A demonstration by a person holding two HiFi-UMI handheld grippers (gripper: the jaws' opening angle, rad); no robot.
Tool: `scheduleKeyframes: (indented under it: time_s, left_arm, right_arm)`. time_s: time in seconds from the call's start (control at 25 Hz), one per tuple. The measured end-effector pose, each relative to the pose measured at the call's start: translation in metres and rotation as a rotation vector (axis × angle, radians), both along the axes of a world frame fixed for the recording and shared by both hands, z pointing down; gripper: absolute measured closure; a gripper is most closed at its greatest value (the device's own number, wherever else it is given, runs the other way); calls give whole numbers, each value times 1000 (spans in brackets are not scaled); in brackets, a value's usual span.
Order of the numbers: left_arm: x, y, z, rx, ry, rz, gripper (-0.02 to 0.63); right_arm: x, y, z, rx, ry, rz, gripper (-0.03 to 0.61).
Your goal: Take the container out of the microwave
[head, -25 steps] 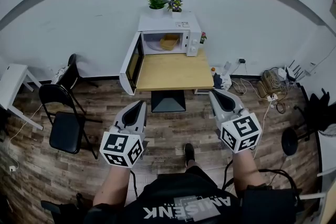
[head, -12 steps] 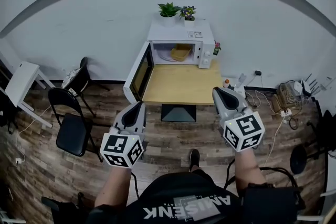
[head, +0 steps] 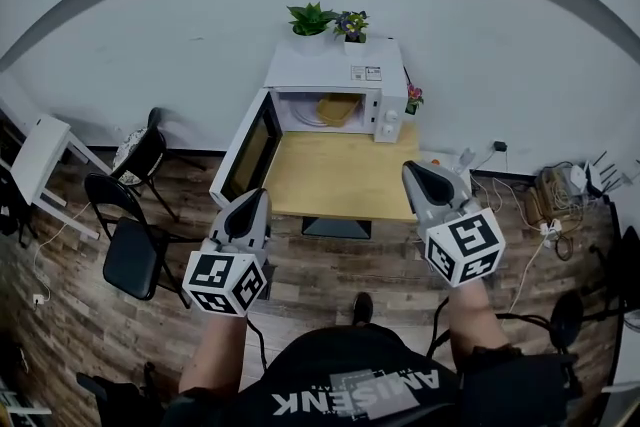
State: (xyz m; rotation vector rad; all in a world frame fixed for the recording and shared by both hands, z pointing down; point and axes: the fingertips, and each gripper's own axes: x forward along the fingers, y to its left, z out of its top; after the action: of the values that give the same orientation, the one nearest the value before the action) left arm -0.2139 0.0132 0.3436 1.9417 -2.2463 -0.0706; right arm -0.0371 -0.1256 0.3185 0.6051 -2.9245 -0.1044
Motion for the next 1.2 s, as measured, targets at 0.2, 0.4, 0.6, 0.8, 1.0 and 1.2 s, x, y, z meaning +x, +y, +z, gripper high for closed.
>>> scheduleKeyframes:
  time_s: [0.2,0.4,0.6,0.8,1.0,1.2]
  left_arm:
    - [2,-41,1,14,61,7,611]
    - [7,-77,1,-13,28,-8,611]
    - [14,-112,6,-29,22,-11,611]
    - [16,-139,10,-56,5,-21,609]
    - [16,-160,16,-71,1,7,557]
    - [3,-183,25,-82,3,56,523]
  right_arm:
    - [-2,-41,5,-14,-1,-30,572]
    - [-1,-75,8,-27,-5,-65,572]
    - [1,-104,12,-41,-18,-92,572]
    - [5,-129,14,-43,-16,-116,565]
    - [1,-147,19,-67,-26,-106,561]
    - [-12,-161,22,-73,-22,-78,558]
